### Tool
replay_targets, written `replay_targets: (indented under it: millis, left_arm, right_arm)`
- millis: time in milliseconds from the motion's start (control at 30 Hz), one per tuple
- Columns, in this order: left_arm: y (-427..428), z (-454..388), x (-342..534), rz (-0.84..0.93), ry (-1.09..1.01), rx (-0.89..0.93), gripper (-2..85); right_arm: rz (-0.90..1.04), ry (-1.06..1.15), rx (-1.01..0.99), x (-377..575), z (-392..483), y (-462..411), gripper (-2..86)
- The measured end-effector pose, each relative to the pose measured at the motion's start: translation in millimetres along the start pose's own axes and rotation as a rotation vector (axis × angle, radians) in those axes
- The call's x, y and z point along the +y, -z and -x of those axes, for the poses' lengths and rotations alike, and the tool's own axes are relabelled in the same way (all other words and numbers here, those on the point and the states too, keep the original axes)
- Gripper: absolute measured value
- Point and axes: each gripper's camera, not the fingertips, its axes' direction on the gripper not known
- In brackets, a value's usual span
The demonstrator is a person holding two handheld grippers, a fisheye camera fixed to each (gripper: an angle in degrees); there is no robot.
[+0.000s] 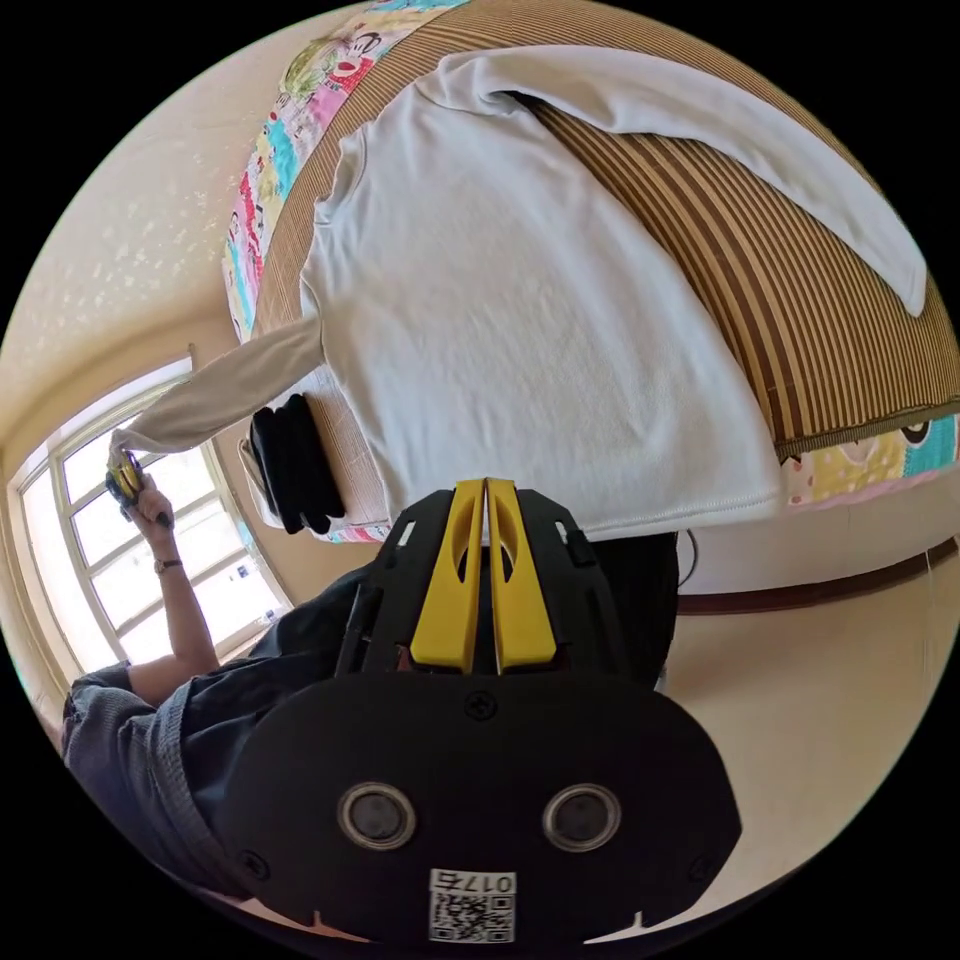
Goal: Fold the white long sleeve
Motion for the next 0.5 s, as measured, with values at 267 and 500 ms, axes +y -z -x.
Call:
replay_targets:
  millis: [267,500]
  left_arm:
    - [-262,-12,-60,0.047,0.134,0.033,8.7]
    - [-369,-26,26,0.094,0.303,-0.189,10.3]
  right_arm:
    - [-0.116,-0.092,-0.278,-7,-107,78,1.1]
    - [-0.407,-0.388,-0.699,27,-267,121,6.8]
